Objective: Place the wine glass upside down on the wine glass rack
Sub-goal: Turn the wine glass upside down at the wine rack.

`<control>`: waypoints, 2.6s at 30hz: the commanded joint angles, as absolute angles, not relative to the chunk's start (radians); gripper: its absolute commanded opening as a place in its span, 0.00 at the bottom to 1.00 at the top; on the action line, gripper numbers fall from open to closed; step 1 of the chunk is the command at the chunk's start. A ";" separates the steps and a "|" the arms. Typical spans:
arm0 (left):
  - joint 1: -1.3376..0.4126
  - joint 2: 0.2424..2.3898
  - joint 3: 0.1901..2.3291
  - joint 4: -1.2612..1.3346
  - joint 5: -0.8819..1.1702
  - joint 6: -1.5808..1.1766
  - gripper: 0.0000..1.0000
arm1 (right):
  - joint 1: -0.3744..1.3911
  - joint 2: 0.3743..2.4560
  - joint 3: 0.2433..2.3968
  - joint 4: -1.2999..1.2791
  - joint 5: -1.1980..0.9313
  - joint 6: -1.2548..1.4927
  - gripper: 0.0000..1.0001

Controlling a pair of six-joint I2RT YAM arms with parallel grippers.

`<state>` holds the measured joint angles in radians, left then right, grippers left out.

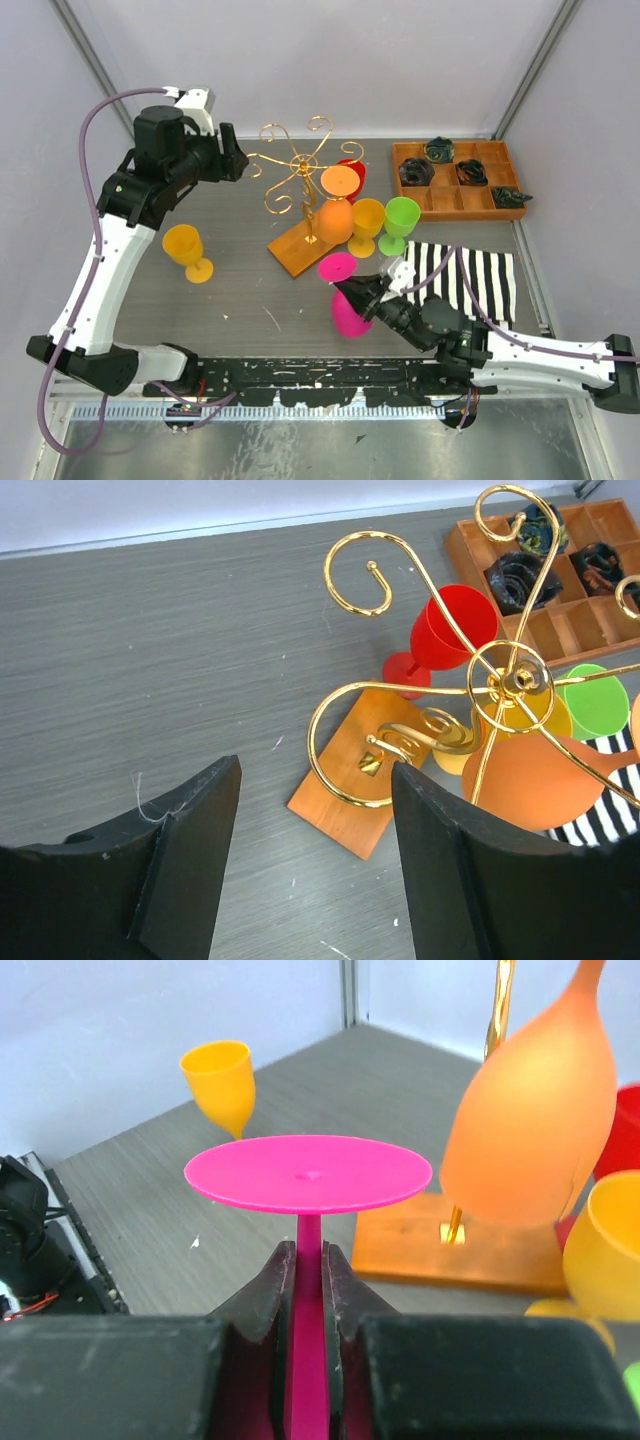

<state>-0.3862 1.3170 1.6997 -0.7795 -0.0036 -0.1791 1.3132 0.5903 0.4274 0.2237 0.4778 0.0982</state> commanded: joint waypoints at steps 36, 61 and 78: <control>-0.305 1.281 1.430 -0.447 0.208 -0.322 0.70 | 1.110 1.271 0.658 1.193 0.381 -0.303 0.01; -0.302 1.298 1.443 -0.467 0.239 -0.313 0.64 | 1.038 1.457 0.801 1.190 0.279 -0.223 0.01; -0.301 1.301 1.446 -0.475 0.238 -0.313 0.63 | 1.035 1.480 0.827 1.148 0.110 -0.211 0.01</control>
<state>-0.3065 1.3052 1.4399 -0.4736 0.2344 -0.3260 1.0245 1.4929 0.7784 1.1049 0.2302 -0.2279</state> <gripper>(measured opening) 0.633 0.152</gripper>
